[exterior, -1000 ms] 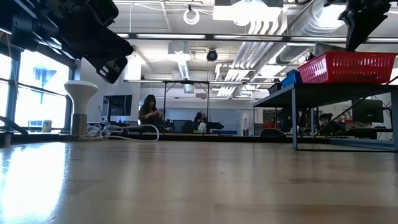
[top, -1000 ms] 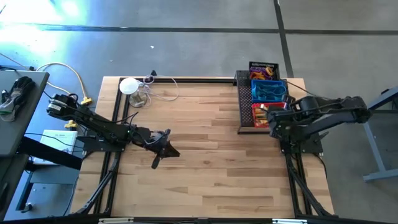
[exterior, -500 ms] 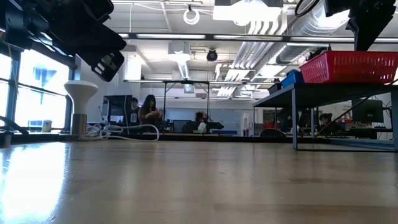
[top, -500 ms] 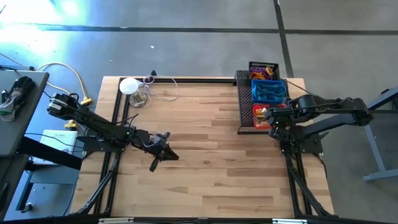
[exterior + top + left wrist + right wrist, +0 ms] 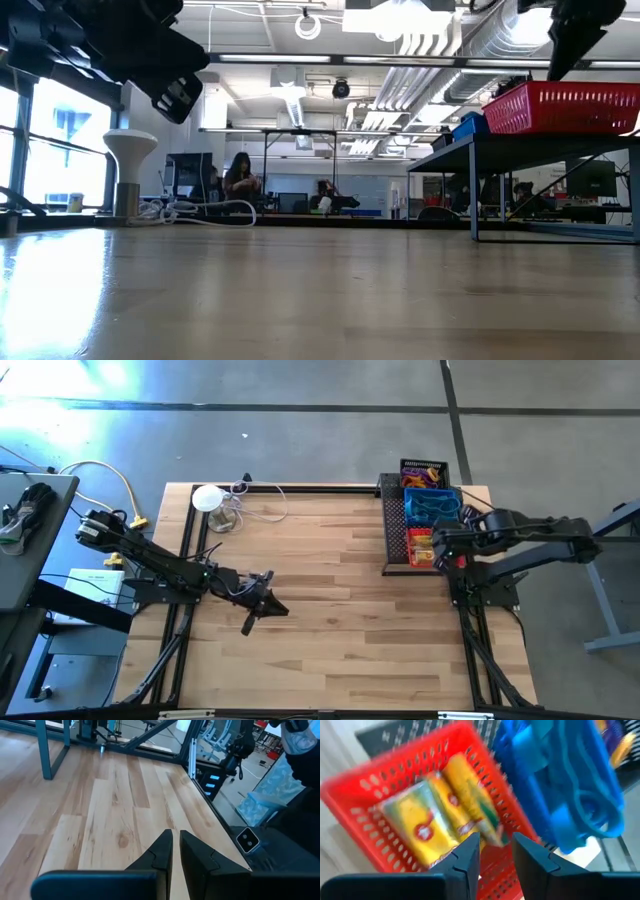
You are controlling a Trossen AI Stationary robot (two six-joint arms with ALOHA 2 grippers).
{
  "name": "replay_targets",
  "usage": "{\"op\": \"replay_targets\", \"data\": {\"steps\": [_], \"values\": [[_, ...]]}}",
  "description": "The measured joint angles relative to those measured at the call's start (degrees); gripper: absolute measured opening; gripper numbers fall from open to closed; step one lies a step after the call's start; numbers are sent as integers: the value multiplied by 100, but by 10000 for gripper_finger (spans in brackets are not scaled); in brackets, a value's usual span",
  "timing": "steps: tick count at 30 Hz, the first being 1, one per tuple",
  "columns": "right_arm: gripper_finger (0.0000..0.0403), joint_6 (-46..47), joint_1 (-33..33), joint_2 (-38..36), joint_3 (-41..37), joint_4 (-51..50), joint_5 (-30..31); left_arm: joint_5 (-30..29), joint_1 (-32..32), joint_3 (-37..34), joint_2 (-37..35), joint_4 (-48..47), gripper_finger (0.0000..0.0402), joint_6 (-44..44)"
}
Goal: Pick & Place Office Desk Supplies
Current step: Return to Home Position
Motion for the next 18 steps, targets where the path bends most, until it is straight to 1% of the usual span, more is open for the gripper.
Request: {"op": "replay_targets", "data": {"steps": [3,7,9,15,18], "values": [[97,-71,14,-24,261,15,145,0,4,0,0,3,29,25],[83,-246,17,-143,643,15,162,1,11,0,0,4,29,25],[75,-158,75,-276,722,23,151,-2,11,0,0,5,29,26],[49,470,593,-1184,727,22,305,-35,13,0,0,3,29,26],[39,623,944,-1607,653,445,308,-33,13,0,0,3,29,23]]}}
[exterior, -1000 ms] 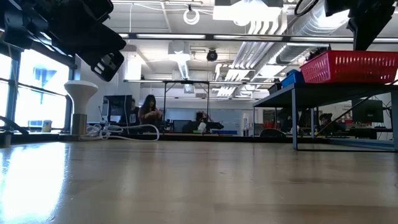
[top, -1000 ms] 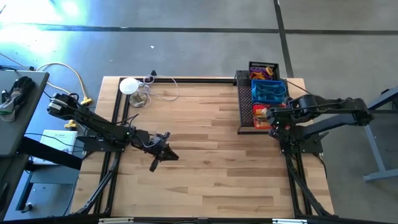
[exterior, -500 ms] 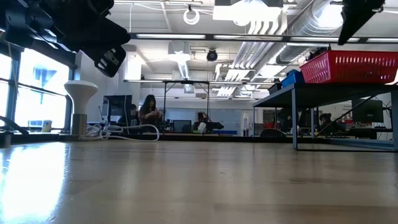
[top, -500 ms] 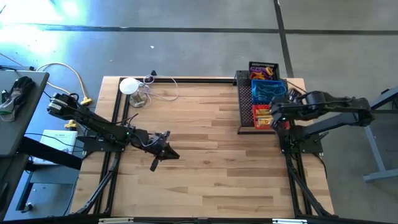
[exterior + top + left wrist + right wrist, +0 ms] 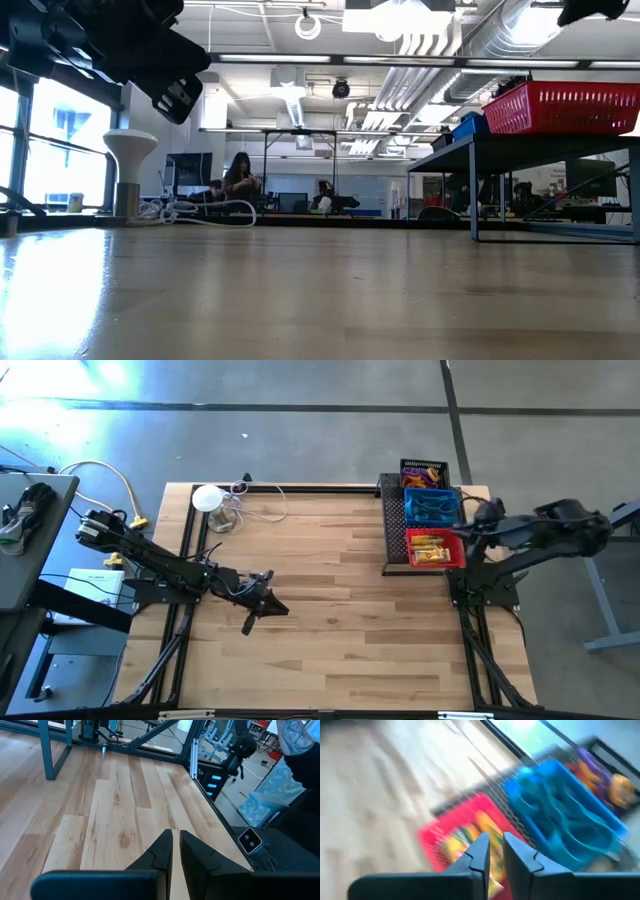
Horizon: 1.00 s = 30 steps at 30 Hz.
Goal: Pick & Place Office Desk Supplies
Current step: Return to Home Position
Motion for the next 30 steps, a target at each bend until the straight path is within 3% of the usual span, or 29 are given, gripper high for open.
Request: {"op": "replay_targets", "data": {"steps": [6,15,26,30], "values": [[25,-653,499,-908,-410,1550,-95,-2,0,0,0,6,29,-4],[23,-1748,667,-2207,-1447,3352,-1128,-2,0,0,0,9,29,-9],[23,-2725,667,-3926,-3187,5444,-3684,0,0,0,0,9,29,-22],[23,-2979,632,-3928,-3717,6107,-4763,0,0,-2,0,32,29,-46]]}}
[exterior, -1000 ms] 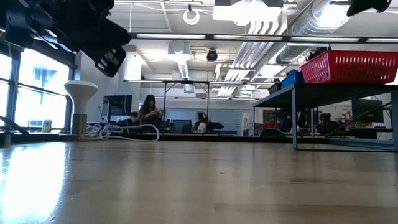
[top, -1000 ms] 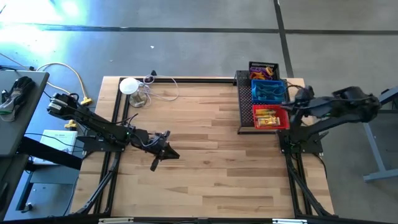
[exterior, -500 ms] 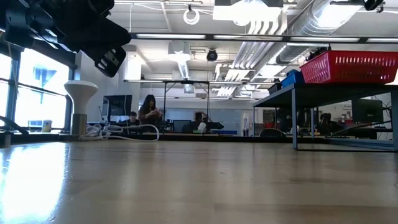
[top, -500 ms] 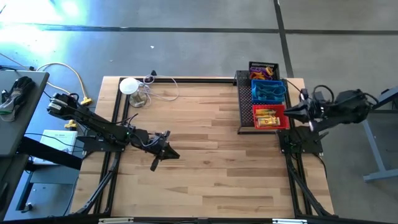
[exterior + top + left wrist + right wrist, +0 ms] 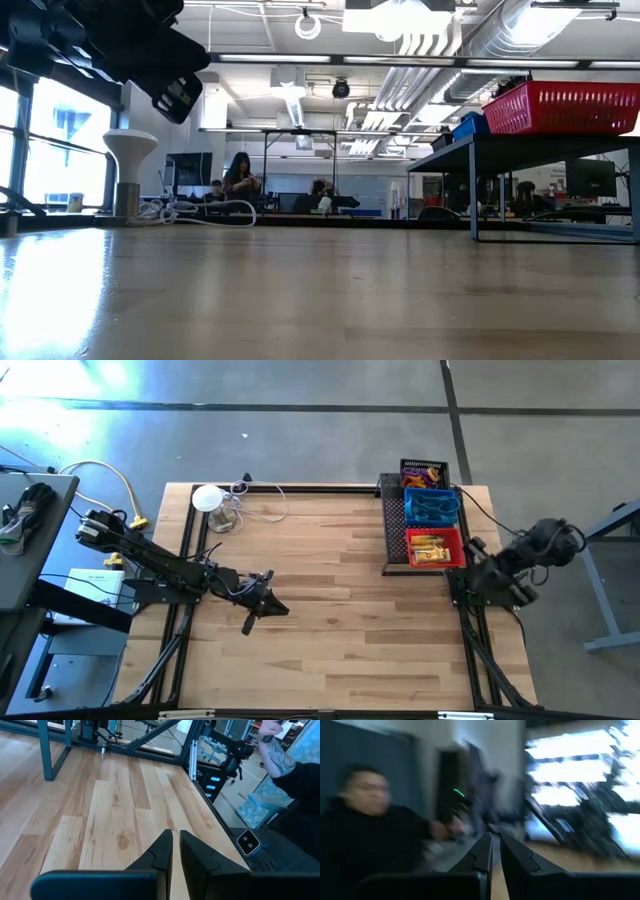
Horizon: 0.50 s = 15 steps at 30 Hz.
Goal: Pick & Place Office Desk Supplies
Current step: Return to Home Position
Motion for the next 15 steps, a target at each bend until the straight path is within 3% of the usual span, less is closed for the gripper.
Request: {"op": "replay_targets", "data": {"steps": [2,6,9,15], "values": [[23,-169,7,50,-190,646,-492,0,0,0,0,3,29,-2],[23,-296,11,101,-629,1107,-668,1,-12,0,0,26,29,-17],[23,-330,15,70,-857,1616,-1133,14,-22,0,0,41,29,-46],[23,-368,13,90,-1529,2316,-1317,-6,-22,0,0,61,29,-60]]}}
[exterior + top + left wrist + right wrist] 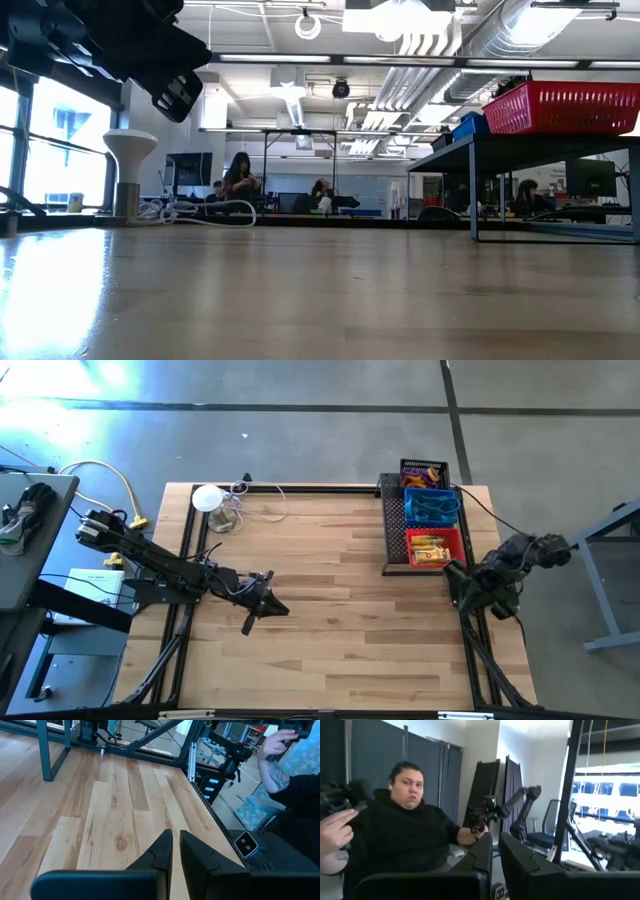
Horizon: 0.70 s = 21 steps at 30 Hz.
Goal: Pick & Place Office Desk Supplies
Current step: Return to Home Position
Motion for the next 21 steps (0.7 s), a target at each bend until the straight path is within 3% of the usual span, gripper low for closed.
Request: {"op": "replay_targets", "data": {"steps": [7,21], "values": [[23,95,0,2,-814,1311,-105,-5,0,0,0,6,29,-131],[23,679,73,40,-1104,2675,338,-18,0,0,0,1,29,66]]}}
